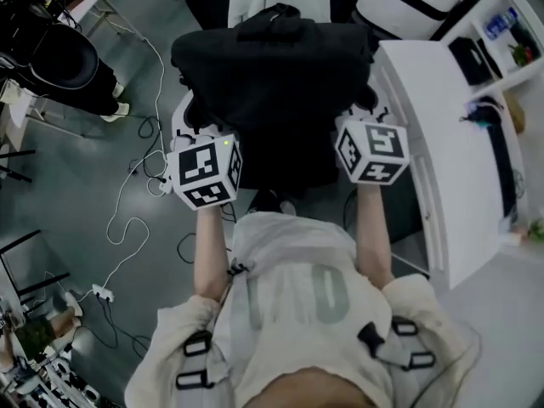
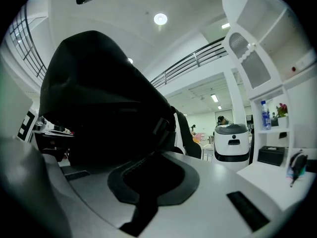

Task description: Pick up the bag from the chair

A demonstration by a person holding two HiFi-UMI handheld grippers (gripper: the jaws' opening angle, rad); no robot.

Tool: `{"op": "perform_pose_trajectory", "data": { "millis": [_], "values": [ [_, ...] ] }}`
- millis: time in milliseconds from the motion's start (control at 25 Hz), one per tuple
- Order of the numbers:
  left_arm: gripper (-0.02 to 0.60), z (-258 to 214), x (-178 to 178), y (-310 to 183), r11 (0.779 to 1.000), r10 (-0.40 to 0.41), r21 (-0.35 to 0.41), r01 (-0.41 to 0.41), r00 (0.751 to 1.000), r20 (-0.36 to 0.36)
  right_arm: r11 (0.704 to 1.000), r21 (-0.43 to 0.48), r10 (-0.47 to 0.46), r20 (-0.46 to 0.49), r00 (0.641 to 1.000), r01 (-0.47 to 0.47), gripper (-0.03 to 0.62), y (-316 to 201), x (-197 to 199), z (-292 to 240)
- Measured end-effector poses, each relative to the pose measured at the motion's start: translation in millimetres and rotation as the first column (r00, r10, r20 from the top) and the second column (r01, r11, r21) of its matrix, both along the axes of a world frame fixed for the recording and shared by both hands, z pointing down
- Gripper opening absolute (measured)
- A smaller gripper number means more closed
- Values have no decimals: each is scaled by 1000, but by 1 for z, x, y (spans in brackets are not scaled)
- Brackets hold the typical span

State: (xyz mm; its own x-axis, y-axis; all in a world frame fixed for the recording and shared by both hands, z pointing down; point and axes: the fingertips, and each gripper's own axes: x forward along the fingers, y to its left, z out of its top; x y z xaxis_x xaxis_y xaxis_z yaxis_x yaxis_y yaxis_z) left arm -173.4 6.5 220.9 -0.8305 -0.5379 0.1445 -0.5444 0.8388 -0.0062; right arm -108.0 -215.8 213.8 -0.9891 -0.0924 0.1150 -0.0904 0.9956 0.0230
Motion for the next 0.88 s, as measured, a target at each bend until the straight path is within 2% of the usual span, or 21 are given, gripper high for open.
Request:
{"op": "perform_pose_trajectory", "data": {
  "millis": [320,880],
  "values": [
    [71,6,28,6,1000,19,-12,-19,1000,13,999,-37,34,5,999,-34,11,9,37,15],
    [71,9,36,-2,998,61,-11,-61,998,20,997,-36,69,17,998,-68,11,3,52,16]
  ]
}}
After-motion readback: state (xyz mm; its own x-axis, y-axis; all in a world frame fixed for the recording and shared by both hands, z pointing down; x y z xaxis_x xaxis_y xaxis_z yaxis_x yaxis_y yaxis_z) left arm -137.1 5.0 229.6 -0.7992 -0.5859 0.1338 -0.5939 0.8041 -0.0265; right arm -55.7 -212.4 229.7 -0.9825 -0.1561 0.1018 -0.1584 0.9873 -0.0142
